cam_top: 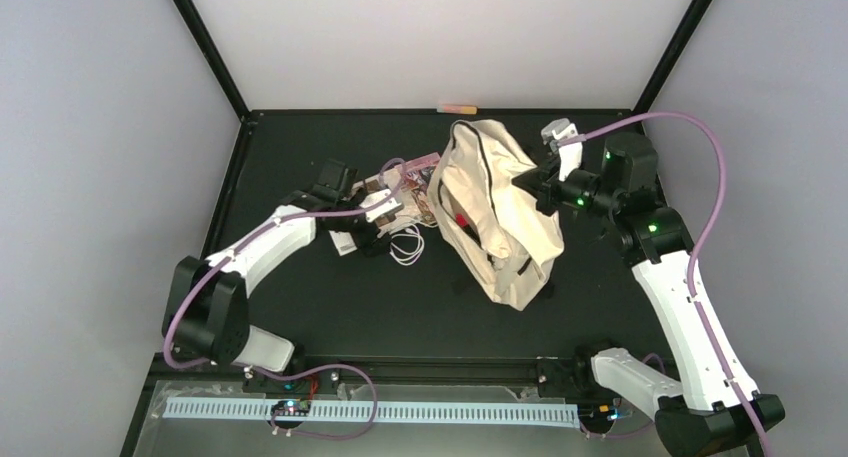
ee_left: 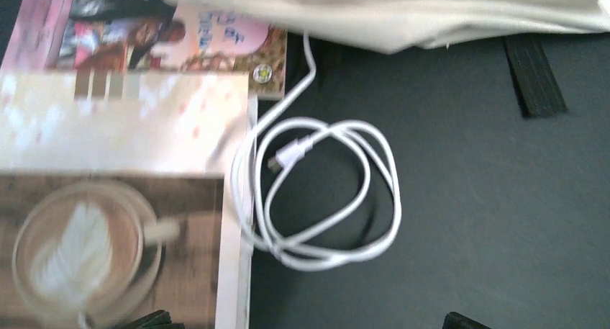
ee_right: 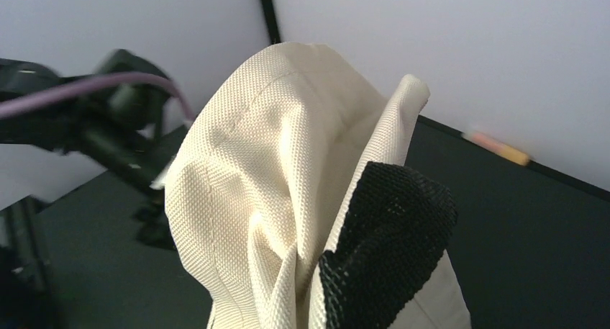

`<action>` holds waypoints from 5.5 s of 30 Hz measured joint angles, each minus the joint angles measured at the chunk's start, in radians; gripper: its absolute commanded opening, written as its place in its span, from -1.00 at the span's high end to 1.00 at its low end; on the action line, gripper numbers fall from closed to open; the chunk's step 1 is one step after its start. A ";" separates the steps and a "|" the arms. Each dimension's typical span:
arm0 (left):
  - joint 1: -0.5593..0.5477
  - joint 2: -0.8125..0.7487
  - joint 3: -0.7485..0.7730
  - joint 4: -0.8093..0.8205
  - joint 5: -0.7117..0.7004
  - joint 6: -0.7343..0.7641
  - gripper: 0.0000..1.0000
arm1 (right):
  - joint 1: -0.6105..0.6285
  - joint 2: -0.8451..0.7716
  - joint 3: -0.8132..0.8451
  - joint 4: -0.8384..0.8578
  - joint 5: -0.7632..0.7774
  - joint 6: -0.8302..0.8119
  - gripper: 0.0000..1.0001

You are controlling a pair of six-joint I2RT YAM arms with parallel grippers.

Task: Pack the student bag

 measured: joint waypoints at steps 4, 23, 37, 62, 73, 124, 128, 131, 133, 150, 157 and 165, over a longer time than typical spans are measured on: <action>-0.074 0.090 0.031 0.097 -0.047 0.038 -0.97 | 0.030 -0.001 0.000 0.010 -0.067 -0.015 0.98; -0.221 0.242 0.001 0.254 -0.073 0.486 -0.10 | 0.032 -0.001 0.000 -0.003 -0.115 -0.070 0.98; -0.219 0.313 -0.026 0.319 -0.109 0.602 0.81 | 0.032 0.000 0.000 -0.003 -0.092 -0.071 0.98; -0.034 -0.180 0.416 -0.332 -0.015 0.227 0.97 | 0.087 0.184 0.215 -0.024 -0.193 -0.090 0.98; -0.033 -0.267 0.498 -0.507 0.075 0.197 0.97 | 0.092 0.247 0.264 -0.093 -0.084 -0.090 0.98; -0.259 0.025 0.583 -0.064 0.281 0.063 0.97 | 0.097 0.278 0.227 -0.006 -0.246 -0.058 0.98; -0.281 0.037 0.464 0.012 0.253 0.087 0.97 | 0.097 0.277 0.219 0.004 -0.247 -0.054 0.98; -0.291 0.061 0.399 0.053 0.239 0.110 0.97 | 0.097 0.276 0.217 0.004 -0.246 -0.051 0.98; -0.294 0.075 0.376 0.074 0.234 0.131 0.97 | 0.096 0.276 0.214 0.004 -0.245 -0.051 0.98; -0.319 0.157 0.187 0.137 0.089 0.339 0.87 | 0.097 0.276 0.201 0.019 -0.240 -0.043 0.98; -0.319 0.212 0.171 0.150 -0.033 0.408 0.32 | 0.097 0.276 0.201 0.019 -0.239 -0.043 0.98; -0.319 0.253 0.310 0.031 -0.078 0.336 -0.95 | 0.096 0.274 0.201 0.035 -0.239 -0.043 0.98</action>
